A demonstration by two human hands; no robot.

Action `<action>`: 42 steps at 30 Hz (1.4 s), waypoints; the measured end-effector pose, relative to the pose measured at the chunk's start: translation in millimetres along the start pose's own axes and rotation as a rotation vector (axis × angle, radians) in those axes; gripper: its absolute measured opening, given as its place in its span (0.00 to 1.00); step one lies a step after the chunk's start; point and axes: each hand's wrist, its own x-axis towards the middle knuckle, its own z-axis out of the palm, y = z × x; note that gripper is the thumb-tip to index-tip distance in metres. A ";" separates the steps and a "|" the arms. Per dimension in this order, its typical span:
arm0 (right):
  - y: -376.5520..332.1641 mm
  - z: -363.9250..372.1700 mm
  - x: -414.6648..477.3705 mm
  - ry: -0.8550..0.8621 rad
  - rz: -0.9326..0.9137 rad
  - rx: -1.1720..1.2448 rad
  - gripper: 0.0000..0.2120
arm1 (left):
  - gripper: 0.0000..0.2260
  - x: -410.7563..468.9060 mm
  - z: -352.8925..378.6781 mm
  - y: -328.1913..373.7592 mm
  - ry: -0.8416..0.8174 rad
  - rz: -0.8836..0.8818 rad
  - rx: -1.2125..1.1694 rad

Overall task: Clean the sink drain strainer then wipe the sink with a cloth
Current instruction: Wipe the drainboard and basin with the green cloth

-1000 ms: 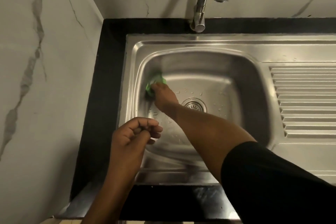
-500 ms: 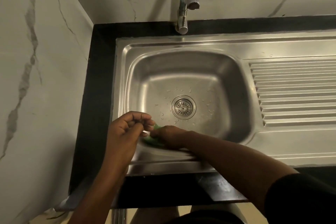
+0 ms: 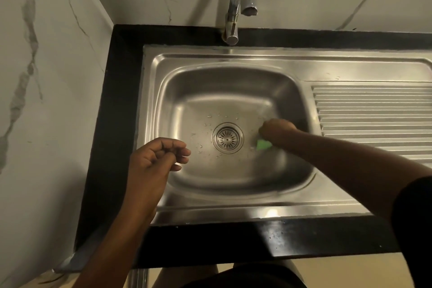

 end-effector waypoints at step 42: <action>-72.7 -10.5 8.4 0.149 0.425 1.380 0.16 | 0.14 14.8 -7.2 3.6 -0.032 0.018 0.037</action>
